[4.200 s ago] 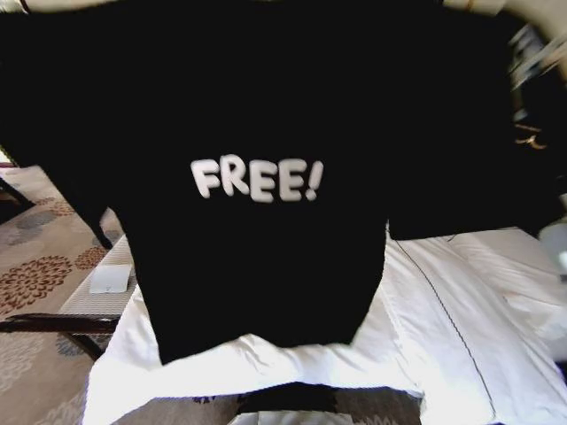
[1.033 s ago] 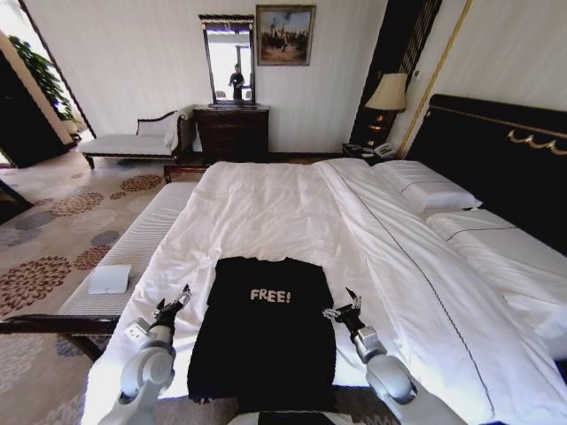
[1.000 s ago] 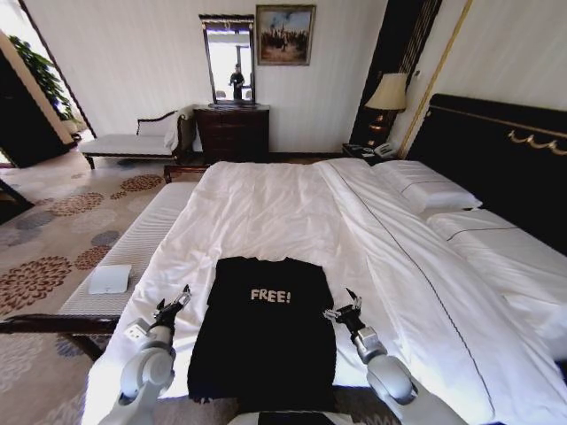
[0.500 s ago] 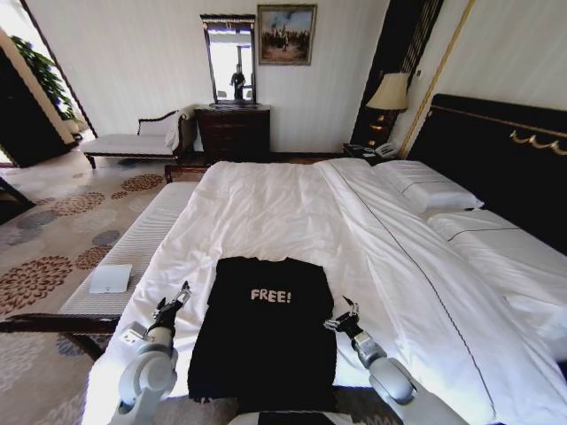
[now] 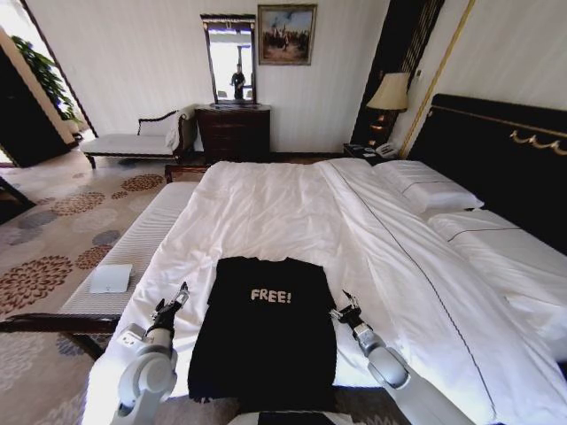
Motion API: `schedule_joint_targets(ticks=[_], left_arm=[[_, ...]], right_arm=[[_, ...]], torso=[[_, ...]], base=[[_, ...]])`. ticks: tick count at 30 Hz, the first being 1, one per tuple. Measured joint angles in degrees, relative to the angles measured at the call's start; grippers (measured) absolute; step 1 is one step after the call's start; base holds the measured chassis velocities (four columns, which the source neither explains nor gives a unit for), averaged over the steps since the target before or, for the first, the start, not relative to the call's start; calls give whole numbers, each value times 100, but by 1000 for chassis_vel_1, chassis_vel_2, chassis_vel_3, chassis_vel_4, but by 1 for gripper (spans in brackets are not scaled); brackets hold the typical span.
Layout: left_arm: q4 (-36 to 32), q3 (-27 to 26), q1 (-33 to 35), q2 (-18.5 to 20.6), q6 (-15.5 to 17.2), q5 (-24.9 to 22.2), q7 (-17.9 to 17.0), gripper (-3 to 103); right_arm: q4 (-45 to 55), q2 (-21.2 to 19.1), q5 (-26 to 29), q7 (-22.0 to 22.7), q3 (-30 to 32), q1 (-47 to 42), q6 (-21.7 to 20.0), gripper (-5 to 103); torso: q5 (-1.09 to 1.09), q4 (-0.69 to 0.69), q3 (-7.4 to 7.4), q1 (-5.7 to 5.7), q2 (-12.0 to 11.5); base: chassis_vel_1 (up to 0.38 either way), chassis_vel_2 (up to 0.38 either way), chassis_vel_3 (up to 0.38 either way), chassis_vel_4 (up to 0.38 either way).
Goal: Fold the clothes on the bed.
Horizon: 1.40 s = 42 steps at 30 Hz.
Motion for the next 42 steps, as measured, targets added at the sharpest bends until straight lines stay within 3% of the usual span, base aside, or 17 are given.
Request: schedule_joint_targets(ticks=[5, 8, 11, 14, 25, 28, 32, 34, 37, 42], left_arm=[[106, -54, -53, 46, -22, -3, -3, 100], [153, -80, -55, 68, -36, -7, -3, 100], [213, -115, -39, 83, -59, -13, -3, 100], [247, -134, -36, 86, -72, -20, -1, 100], [289, -128, -50, 46, -79, -20, 1, 100], [289, -128, -53, 46, -79, -19, 2, 100], [289, -128, -55, 43, -79, -8, 0, 100], [288, -122, -55, 36, -79, -3, -1, 100], [286, -103, -53, 16, -79, 23, -1, 100], [299, -102, -51, 19, -79, 51, -2, 100]], right_arm=[[-20, 32, 138, -9, -232, 100, 84, 41], [-50, 52, 145, -15, -296, 138, 128, 35], [-71, 54, 150, -26, -356, 192, 182, 19], [-83, 27, 142, -63, -389, 229, 199, 15], [-182, 15, -24, -126, -524, 345, 214, 58], [-201, 14, -54, -133, -542, 357, 225, 63], [-277, 24, -150, -181, -579, 443, 243, 85], [-306, 29, -182, -194, -589, 474, 250, 85], [-388, 37, -253, -270, -626, 568, 278, 100], [-437, 32, -242, -329, -652, 614, 305, 85]], torso=[[0, 0, 0, 0, 0], [0, 0, 0, 0, 0], [1, 0, 0, 0, 0], [0, 0, 0, 0, 0], [1, 0, 0, 0, 0], [1, 0, 0, 0, 0], [1, 0, 0, 0, 0], [1, 0, 0, 0, 0], [1, 0, 0, 0, 0], [1, 0, 0, 0, 0]], base=[[0, 0, 0, 0], [0, 0, 0, 0], [0, 0, 0, 0], [0, 0, 0, 0], [0, 0, 0, 0], [0, 0, 0, 0], [0, 0, 0, 0], [0, 0, 0, 0], [0, 0, 0, 0], [0, 0, 0, 0]])
